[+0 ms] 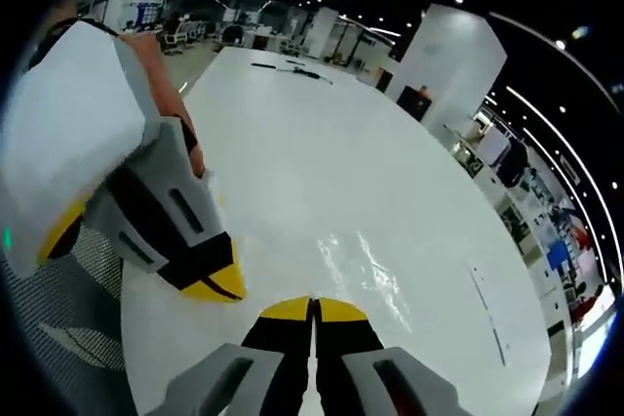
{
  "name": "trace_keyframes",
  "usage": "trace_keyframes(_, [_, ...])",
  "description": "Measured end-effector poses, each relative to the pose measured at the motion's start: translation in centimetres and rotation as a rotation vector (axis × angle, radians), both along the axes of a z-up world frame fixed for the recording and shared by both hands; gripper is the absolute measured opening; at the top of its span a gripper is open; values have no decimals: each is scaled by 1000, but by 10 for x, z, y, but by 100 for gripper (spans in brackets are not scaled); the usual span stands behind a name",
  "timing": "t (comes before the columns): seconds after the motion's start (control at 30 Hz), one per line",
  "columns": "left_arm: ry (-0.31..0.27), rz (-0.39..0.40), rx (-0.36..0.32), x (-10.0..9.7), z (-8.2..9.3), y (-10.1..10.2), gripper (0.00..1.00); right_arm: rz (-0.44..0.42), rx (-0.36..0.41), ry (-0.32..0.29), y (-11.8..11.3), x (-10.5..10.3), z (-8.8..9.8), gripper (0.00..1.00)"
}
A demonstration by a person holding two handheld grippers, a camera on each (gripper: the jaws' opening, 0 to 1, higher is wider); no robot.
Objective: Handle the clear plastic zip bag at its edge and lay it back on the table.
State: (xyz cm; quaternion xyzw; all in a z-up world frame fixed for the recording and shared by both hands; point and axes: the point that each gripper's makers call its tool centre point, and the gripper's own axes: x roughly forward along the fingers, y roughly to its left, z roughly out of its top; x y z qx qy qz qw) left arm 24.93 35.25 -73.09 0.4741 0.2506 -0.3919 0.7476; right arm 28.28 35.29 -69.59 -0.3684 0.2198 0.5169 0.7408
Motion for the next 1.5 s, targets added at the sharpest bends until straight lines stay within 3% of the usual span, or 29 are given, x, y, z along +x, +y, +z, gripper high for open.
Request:
trace_keyframes(0.47, [-7, 21, 1, 3, 0, 3, 0, 31, -37, 31, 0, -11, -18, 0])
trace_keyframes(0.7, [-10, 26, 0, 4, 0, 2, 0, 32, -38, 39, -2, -14, -17, 0])
trace_keyframes(1.0, [-10, 17, 12, 4, -7, 0, 0, -34, 5, 23, -14, -4, -4, 5])
trace_keyframes(1.13, [-23, 5, 33, 6, -14, 0, 0, -60, 15, 25, -23, 0, -6, 5])
trace_keyframes(1.5, [-6, 9, 36, 18, -27, -3, 0, -126, 22, 35, -49, -20, -10, 5])
